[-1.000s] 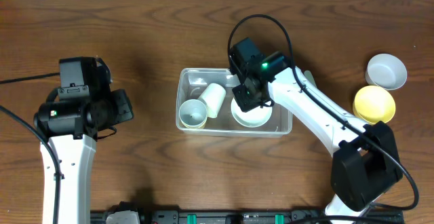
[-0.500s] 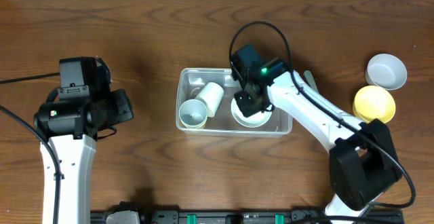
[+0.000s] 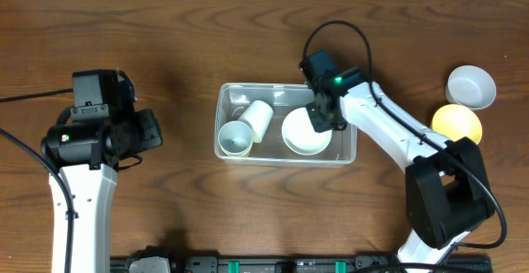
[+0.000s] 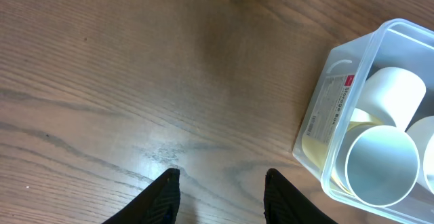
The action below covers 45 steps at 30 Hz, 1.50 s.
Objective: Pack container
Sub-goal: 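Carry the white bowl with the right gripper into the container and release, then move the right gripper back to the yellow bowl and grasp it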
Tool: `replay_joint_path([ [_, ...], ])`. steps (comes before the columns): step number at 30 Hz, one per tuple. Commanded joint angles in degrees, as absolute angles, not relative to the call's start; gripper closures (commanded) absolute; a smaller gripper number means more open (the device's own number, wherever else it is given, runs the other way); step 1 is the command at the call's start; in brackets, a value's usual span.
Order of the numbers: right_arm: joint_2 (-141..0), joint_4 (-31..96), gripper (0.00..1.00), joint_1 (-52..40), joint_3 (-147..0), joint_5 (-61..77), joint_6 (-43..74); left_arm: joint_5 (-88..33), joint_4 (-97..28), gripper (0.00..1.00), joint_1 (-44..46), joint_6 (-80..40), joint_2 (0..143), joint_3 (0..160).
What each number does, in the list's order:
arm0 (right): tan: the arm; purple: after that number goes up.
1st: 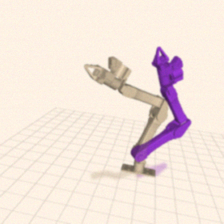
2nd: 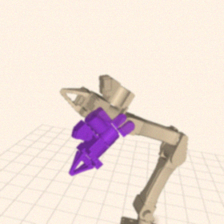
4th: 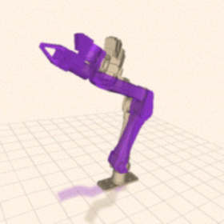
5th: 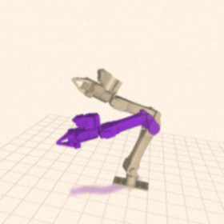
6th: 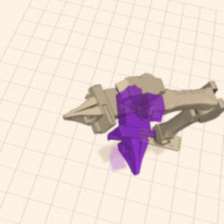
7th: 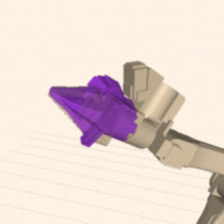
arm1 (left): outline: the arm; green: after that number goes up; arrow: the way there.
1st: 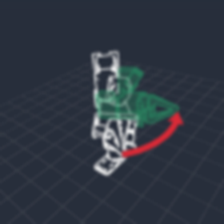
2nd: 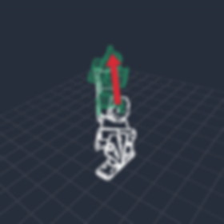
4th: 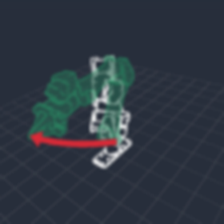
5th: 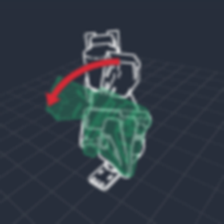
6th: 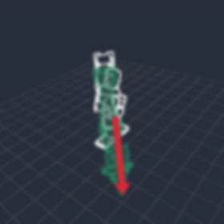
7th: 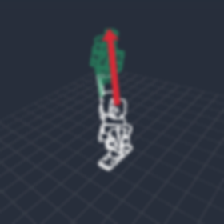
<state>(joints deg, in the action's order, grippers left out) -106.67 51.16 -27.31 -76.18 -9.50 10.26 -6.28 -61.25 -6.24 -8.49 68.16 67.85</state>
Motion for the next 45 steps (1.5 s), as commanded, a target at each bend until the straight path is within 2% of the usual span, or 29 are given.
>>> replay_joint_path([
  [1, -107.13, 51.18, 0.92, -25.87, -76.16, -12.01, 11.77, -6.9, -61.43, 0.59, -6.46, -7.33, 68.47, 68.03],
  [10, -106.56, 50.48, 0.94, -25.56, -77.41, -11.4, 11.73, -6.9, -61.41, 0.59, -6.48, -7.33, 68.47, 68.03],
  [14, -103.37, 54.35, 0.93, -25.56, -83.33, -9.3, 11.79, -6.9, -61.39, 0.59, -6.48, -7.33, 68.47, 68.03],
  [16, -100.77, 56.14, 0.9, -25.32, -86.74, -9.19, 11.79, -6.9, -61.39, 0.59, -6.46, -7.31, 68.47, 68.03],
  [17, -99.31, 56.8, 0.87, -24.95, -88.23, -9.19, 11.79, -6.9, -61.41, 0.59, -6.46, -7.31, 68.47, 68.03],
  [20, -94.54, 58.67, 0.48, -21.54, -91.81, -9.19, 14.39, -6.9, -61.41, 0.59, -6.46, -7.31, 68.47, 68.03],
  [21, -93.01, 59.33, 0.43, -19.49, -92.49, -9.21, 15.97, -6.9, -61.43, 0.59, -6.46, -7.31, 68.47, 68.03],
  [23, -90.59, 60.49, 0.41, -15.16, -92.84, -9.19, 18.33, -6.9, -61.41, 0.59, -6.46, -7.33, 68.47, 68.03],
  [26, -88.58, 63.83, 0.31, -5.98, -92.84, -9.02, 21.39, -6.9, -61.41, 0.59, -6.46, -7.33, 68.47, 68.03],
  [31, -90.08, 67.7, 0.26, 6.94, -91.96, -8.51, 20.51, -6.9, -61.41, 0.59, -6.46, -7.33, 68.47, 68.03],
  [34, -92.12, 67.24, 0.24, 11.16, -90.0, -8.54, 18.31, -6.9, -61.41, 0.59, -6.46, -7.33, 68.47, 68.03],
  [45, -105.84, 65.1, 0.23, 14.61, -84.2, -8.54, 16.45, -6.9, -61.41, 0.59, -6.46, -7.33, 68.47, 68.03],
])
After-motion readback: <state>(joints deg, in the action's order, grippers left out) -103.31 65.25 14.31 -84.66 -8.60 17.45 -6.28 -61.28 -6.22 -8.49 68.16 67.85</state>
